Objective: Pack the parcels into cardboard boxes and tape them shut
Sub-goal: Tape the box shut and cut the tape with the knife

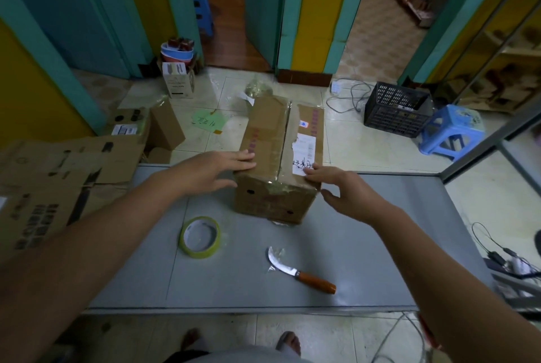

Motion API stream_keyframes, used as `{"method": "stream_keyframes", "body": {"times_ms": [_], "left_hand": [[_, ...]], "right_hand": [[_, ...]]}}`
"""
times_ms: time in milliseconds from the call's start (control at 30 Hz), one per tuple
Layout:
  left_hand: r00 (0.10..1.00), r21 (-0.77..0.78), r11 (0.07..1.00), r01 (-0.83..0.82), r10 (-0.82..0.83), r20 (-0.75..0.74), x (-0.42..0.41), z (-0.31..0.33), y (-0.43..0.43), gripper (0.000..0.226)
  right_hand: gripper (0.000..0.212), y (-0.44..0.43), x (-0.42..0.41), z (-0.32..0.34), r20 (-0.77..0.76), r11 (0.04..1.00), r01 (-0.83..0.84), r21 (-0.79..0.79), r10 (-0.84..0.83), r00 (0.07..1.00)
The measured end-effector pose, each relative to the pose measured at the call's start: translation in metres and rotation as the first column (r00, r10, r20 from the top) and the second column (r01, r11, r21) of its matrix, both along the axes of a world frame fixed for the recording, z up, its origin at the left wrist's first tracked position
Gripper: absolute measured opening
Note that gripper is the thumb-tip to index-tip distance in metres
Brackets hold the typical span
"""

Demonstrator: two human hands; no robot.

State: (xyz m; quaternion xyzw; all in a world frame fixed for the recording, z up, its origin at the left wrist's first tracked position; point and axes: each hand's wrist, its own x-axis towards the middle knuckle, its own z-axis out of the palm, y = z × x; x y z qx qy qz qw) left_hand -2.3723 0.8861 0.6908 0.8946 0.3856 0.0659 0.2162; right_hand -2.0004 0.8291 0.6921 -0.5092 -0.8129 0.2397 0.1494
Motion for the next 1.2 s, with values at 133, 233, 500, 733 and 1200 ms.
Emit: {"method": "stream_keyframes", "body": {"times_ms": [133,233,500,733,1200], "left_hand": [[0.999,0.007,1.0,0.012,-0.012,0.035,0.0,0.002,0.007,0.067],[0.995,-0.02,0.995,0.096,-0.096,0.008,-0.006,0.002,0.016,0.08],[0.988,0.095,0.994,0.061,-0.074,0.138,-0.005,-0.016,0.019,0.064],[0.965,0.164,0.981,-0.105,0.06,0.256,0.007,-0.032,-0.003,0.048],[0.923,0.409,0.856,-0.316,0.178,0.341,0.048,-0.043,-0.022,0.042]], "right_hand": [[0.067,0.0,0.002,-0.008,-0.021,1.0,-0.008,0.001,0.008,1.0],[0.061,-0.002,-0.004,-0.014,-0.054,0.998,0.034,0.046,-0.031,0.998],[0.05,-0.015,-0.017,-0.032,-0.236,0.976,0.196,0.092,-0.17,0.957],[0.044,-0.026,-0.054,-0.037,-0.159,0.936,0.292,0.195,-0.264,0.951],[0.035,-0.015,-0.085,-0.066,-0.076,0.766,0.412,0.493,-0.434,0.898]]}}
